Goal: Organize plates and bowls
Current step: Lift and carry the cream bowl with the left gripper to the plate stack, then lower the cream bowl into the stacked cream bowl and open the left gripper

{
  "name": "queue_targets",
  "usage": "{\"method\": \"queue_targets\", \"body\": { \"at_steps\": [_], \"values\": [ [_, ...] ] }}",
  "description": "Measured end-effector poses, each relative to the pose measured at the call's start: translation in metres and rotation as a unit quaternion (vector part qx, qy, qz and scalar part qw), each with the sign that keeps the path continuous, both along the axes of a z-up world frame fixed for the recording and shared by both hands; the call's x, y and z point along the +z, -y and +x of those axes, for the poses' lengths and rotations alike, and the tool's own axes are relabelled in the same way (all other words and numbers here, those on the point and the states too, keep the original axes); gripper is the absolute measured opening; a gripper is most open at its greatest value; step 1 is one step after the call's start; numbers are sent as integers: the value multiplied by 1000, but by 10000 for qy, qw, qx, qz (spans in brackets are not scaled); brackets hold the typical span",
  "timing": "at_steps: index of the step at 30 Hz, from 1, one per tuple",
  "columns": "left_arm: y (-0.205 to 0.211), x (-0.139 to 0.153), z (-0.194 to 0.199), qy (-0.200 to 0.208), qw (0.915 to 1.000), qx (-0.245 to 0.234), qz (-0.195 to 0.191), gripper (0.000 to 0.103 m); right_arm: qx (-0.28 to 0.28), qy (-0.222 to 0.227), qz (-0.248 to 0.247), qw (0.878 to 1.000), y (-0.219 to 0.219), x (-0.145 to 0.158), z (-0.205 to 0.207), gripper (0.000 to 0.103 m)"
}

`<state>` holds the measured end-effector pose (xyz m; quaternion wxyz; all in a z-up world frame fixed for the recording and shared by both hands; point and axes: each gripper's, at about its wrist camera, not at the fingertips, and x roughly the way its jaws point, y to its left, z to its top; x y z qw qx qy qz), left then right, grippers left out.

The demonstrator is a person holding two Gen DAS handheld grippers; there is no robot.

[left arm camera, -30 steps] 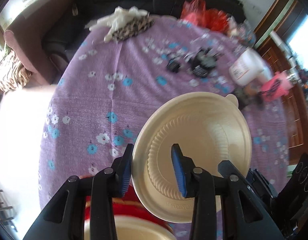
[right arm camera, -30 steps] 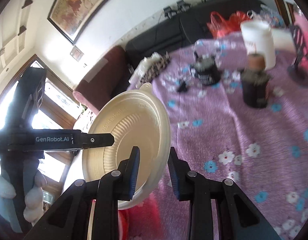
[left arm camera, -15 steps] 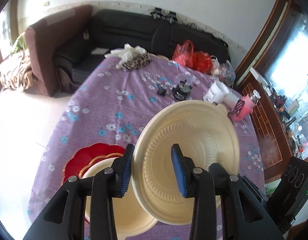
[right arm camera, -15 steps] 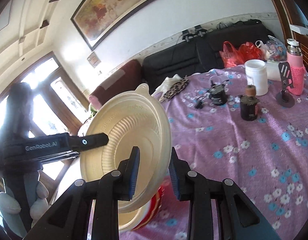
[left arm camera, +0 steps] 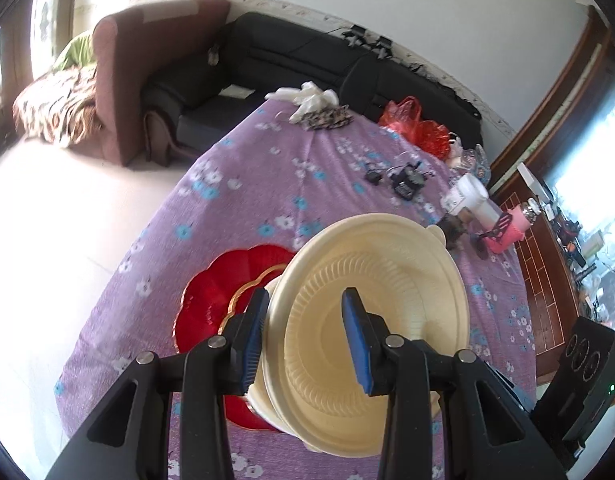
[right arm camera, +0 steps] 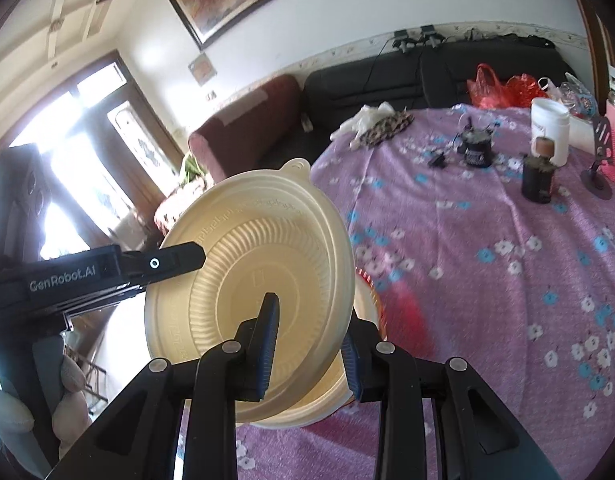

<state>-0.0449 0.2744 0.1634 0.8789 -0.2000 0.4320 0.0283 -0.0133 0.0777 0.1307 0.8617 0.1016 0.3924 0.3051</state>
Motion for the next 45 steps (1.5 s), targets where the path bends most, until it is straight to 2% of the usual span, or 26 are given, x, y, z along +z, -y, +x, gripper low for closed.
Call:
{"method": "queue_targets", "body": {
  "at_steps": [7, 17, 19, 22, 29, 33, 37, 41, 45],
  "values": [
    [-9, -23, -2, -142, 9999, 69, 14, 37, 32, -125, -179, 9998, -13, -15, 1, 33],
    [-9, -38, 0, -168, 9996, 166, 127, 37, 23, -34, -372, 9993, -19, -21, -1, 34],
    [-9, -38, -1, -142, 9996, 212, 151, 37, 31, 44, -423, 9991, -21, -20, -3, 51],
    [-11, -37, -5, -62, 9995, 277, 170, 38, 14, 293, -508, 9983, -23, -16, -8, 67],
    [-14, -26, -16, 236, 9977, 499, 396, 50, -55, 750, -718, 9946, -25, -6, -15, 69],
    [-10, -14, -30, 554, 9930, 690, 778, 60, -123, 789, -689, 9944, -20, -4, -15, 75],
    [-3, -1, -41, 851, 9856, 840, 1194, 67, -163, 806, -715, 9940, -17, -3, -15, 76],
    [6, 10, -51, 1127, 9747, 959, 1678, 70, -270, 874, -699, 9934, -12, -1, -17, 77],
    [14, 18, -62, 1372, 9645, 1091, 1974, 77, -359, 902, -616, 9934, -4, 2, -20, 78]
  ]
}}
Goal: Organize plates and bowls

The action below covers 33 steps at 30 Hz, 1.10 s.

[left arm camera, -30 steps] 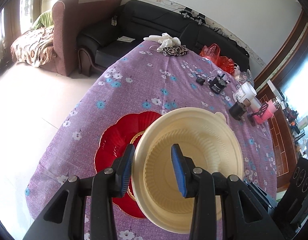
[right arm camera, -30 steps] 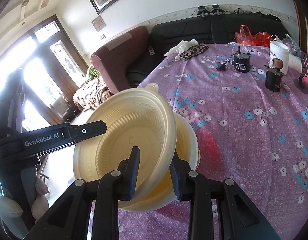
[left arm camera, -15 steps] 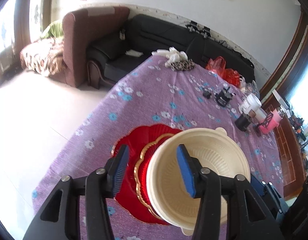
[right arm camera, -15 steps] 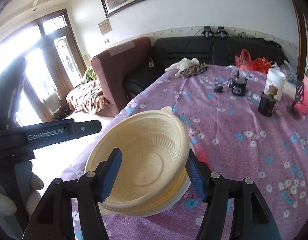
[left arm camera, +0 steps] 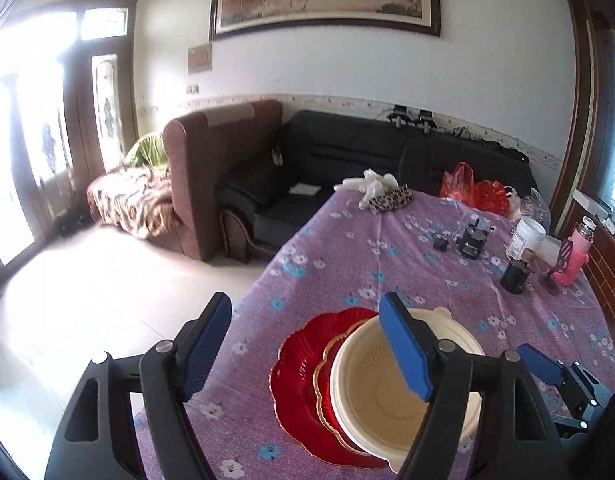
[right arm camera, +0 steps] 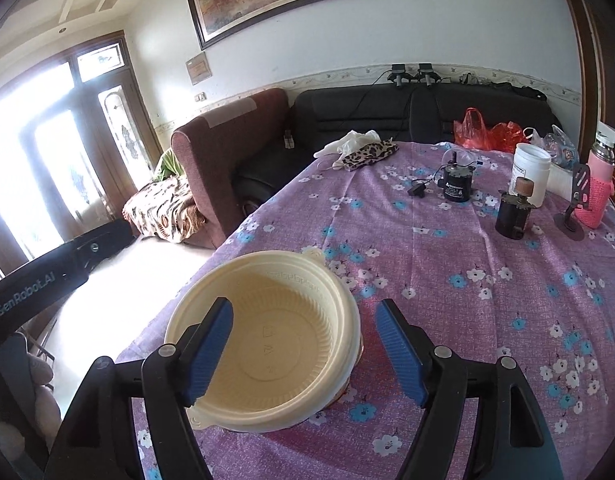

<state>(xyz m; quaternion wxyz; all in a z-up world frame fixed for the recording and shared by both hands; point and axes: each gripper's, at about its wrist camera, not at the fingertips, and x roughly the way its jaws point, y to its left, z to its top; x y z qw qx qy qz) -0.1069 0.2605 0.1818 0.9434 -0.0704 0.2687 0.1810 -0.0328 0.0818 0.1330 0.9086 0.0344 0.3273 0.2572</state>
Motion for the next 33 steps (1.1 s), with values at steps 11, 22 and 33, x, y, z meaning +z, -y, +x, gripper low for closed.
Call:
{"method": "queue_targets", "body": {
  "at_steps": [11, 22, 33],
  "values": [
    [20, 11, -15, 343, 9984, 150, 422, 90, -180, 141, 152, 9996, 21, 6, -13, 86],
    [34, 16, -32, 682, 9943, 453, 683, 102, -255, 185, 242, 9992, 39, 4, -27, 88],
    [53, 25, -70, 1298, 9880, 615, 566, 102, -445, 135, 407, 9981, 69, -8, -45, 89]
  ]
}}
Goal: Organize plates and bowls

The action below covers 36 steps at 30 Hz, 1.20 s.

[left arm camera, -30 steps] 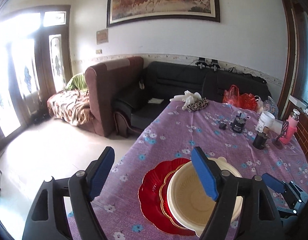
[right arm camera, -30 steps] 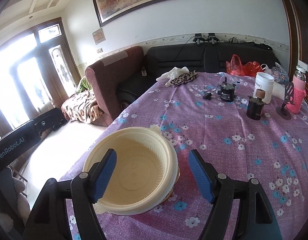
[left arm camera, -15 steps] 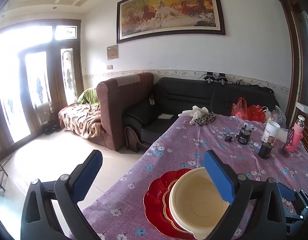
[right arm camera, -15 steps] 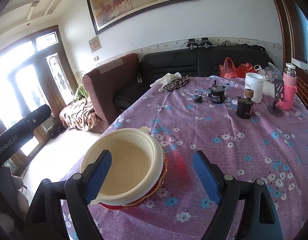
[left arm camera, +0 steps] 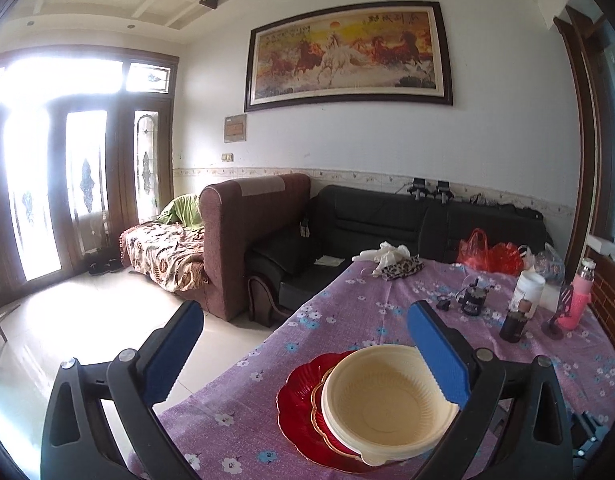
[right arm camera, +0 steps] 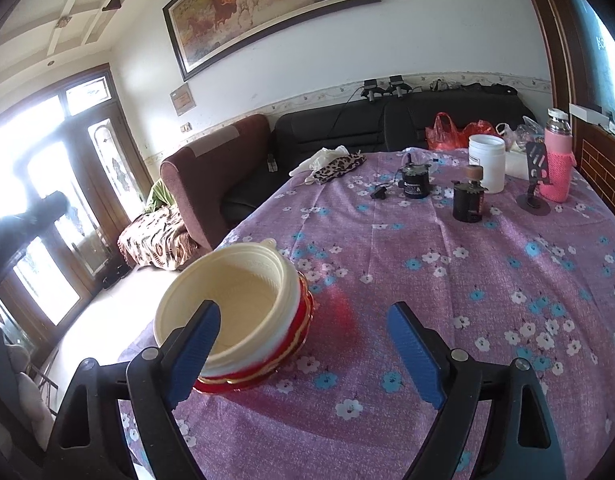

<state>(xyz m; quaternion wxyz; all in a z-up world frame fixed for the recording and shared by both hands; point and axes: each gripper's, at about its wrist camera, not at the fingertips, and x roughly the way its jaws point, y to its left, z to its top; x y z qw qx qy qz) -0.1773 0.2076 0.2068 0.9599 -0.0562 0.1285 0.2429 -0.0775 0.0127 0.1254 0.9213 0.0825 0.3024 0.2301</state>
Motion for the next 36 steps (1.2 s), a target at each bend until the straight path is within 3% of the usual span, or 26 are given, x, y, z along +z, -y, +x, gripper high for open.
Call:
{"method": "queue_targets", "body": {
  "at_steps": [5, 12, 17, 21, 27, 31, 36],
  "values": [
    [16, 4, -32, 416, 9990, 133, 8, 103, -167, -100, 210, 9996, 23, -9, -12, 89],
    [56, 12, -75, 1181, 9909, 132, 627, 103, -237, 1, 246, 9994, 36, -9, -32, 90],
    [64, 3, -96, 1636, 9847, 288, 523, 103, -191, 265, 79, 9994, 30, -7, -47, 91],
    [67, -9, -85, 1309, 9891, 314, 589, 103, -87, 605, -312, 9976, 14, -7, -61, 92],
    [51, -43, -36, 155, 9998, 5, 152, 103, 94, 631, -508, 9967, -3, -19, -66, 94],
    [30, -66, -13, -485, 9983, 8, -317, 103, 172, 470, -702, 9963, -11, -33, -60, 94],
    [10, -89, 4, -991, 9911, -79, -887, 103, 129, 348, -734, 9966, -13, -41, -56, 94]
  ]
}}
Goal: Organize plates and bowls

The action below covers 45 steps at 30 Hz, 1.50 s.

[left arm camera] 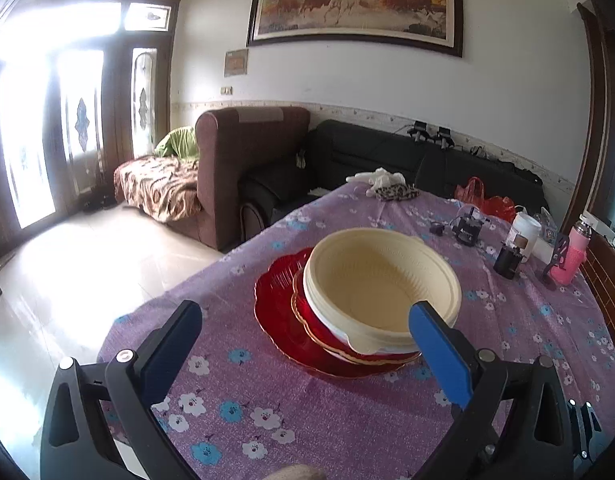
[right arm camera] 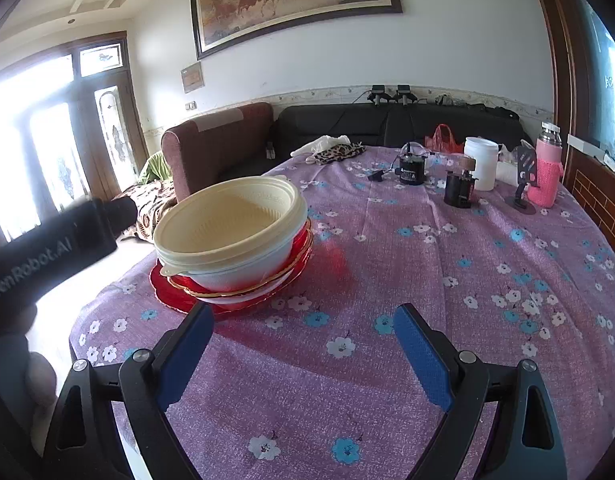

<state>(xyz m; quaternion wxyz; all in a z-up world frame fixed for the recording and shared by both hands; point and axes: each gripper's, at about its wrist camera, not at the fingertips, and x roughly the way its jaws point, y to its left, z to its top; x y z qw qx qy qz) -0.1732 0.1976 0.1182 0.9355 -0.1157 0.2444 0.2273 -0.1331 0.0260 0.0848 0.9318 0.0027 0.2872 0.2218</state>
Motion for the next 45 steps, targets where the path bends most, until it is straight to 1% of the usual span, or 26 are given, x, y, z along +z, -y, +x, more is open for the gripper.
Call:
{"method": "queue_targets", "body": {
  "at_steps": [5, 9, 21, 31, 41, 45],
  "values": [
    [-3, -11, 4, -270, 9996, 49, 5, 103, 8, 2, -196, 9998, -8, -5, 0, 94],
    [-5, -18, 9, -424, 9991, -11, -74, 103, 120, -75, -315, 9994, -18, -10, 1, 94],
    [-18, -31, 19, -702, 9967, -73, -394, 103, 258, -166, -490, 9983, -33, -18, 3, 94],
    [-22, -32, 22, -695, 9964, -112, -474, 103, 311, -164, -536, 9979, -37, -18, 4, 94],
    [-17, -22, 17, -461, 9985, -48, -296, 103, 302, -181, -475, 9982, -35, -18, 4, 94],
    [-14, -19, 14, -430, 9987, -17, -262, 103, 353, -147, -466, 9982, -36, -17, 0, 94]
  ]
}}
